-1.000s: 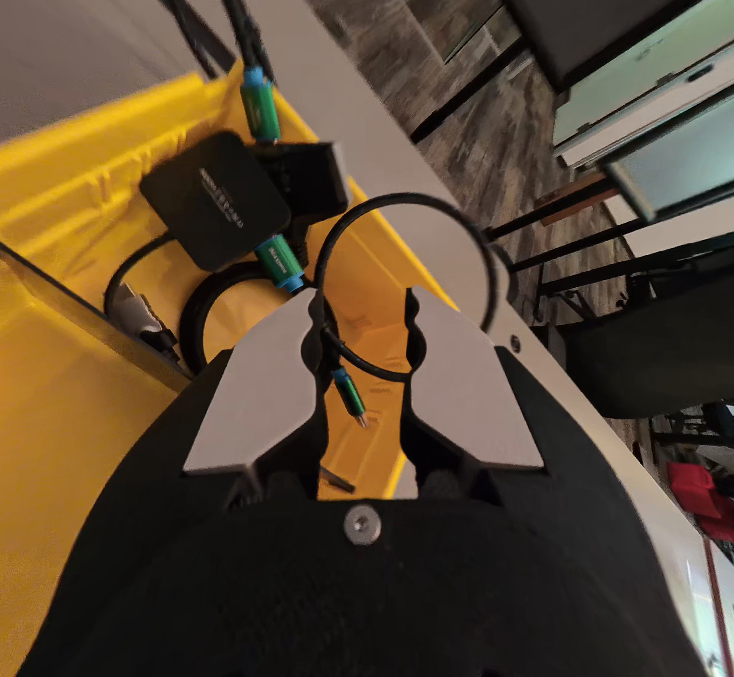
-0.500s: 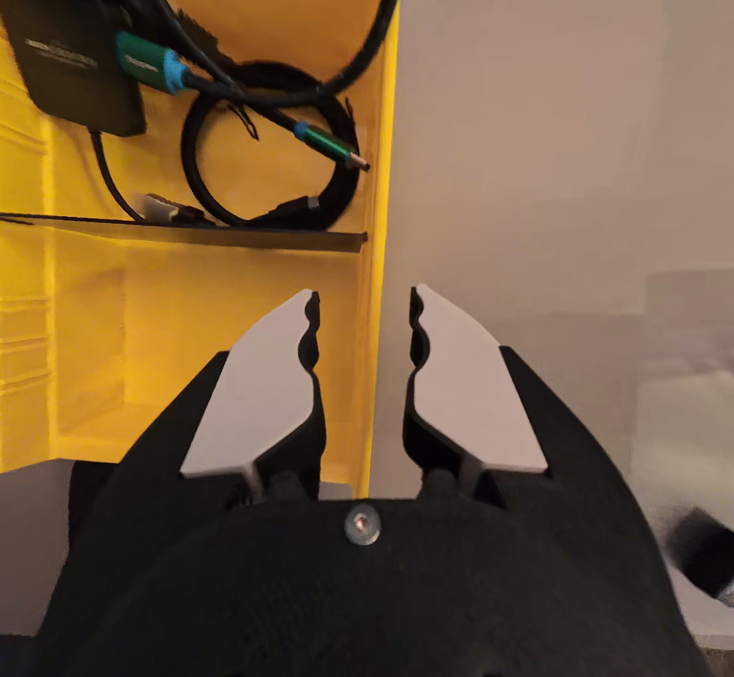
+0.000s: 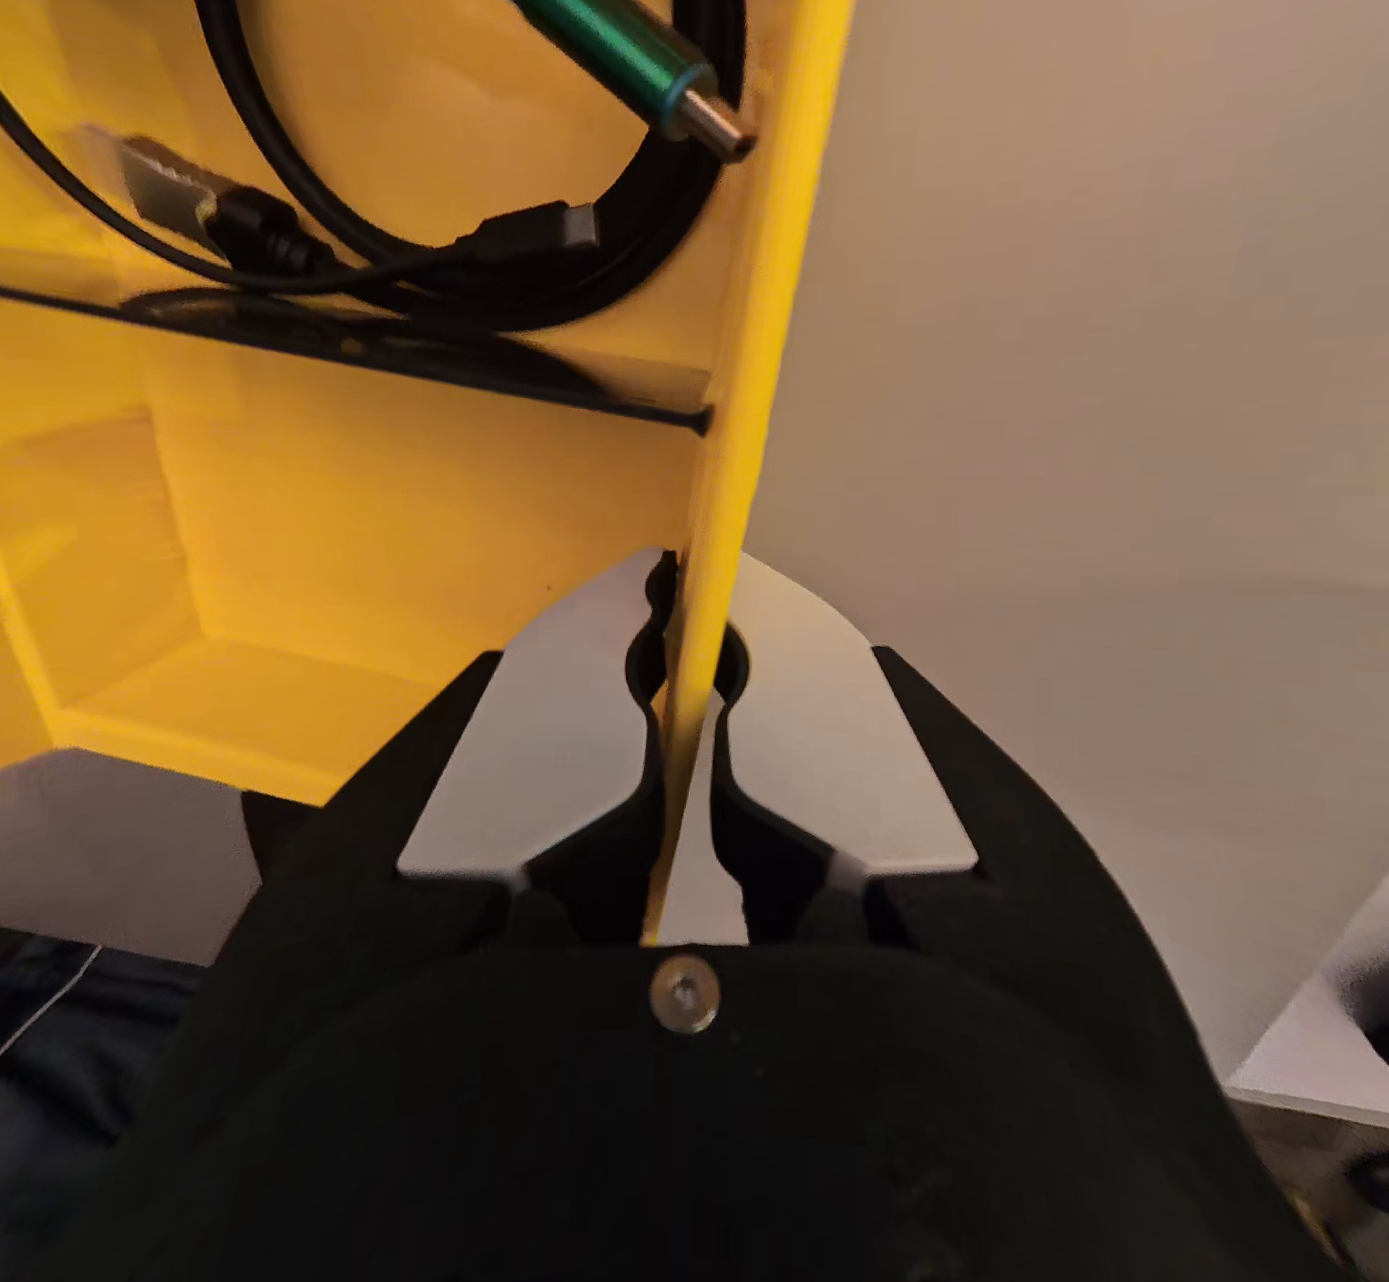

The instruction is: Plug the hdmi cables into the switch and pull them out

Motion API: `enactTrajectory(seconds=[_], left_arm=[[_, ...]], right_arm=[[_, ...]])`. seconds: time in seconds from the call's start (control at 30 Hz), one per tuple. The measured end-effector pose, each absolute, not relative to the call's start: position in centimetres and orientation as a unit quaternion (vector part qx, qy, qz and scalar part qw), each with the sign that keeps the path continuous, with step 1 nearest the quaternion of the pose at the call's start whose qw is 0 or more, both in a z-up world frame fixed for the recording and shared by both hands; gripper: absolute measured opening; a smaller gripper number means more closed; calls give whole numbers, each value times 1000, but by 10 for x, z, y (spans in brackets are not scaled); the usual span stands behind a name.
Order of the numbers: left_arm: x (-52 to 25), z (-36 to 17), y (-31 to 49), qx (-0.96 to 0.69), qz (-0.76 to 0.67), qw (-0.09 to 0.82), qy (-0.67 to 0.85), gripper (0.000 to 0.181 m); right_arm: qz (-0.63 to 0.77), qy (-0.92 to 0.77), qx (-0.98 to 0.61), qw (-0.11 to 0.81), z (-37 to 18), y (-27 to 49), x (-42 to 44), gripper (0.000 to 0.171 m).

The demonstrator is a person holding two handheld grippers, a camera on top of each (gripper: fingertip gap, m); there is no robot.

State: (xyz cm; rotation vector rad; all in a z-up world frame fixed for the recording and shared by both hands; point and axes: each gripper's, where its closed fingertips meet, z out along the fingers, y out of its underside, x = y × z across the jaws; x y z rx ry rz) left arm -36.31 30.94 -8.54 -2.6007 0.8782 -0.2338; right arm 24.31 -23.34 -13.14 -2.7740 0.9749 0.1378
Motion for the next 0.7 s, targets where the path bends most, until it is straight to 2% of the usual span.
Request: enactTrajectory(seconds=[0.23,0.37,0.5,0.7], left_arm=[[-360,-109,303,-930,-66,137,333,29],[-361,-111,299,-926,-23,124,355,18],[-335,-113,279,-904,-56,105,411,6],[-305,-115,254,-881,-27,78,466,11]], right_arm=[[39,256,-965,48,-131,-173,205,9],[53,241,-968,50,-131,-128,176,8],[48,200,-978,43,-131,-96,144,9],[51,147,-987,43,-131,-72,108,9]])
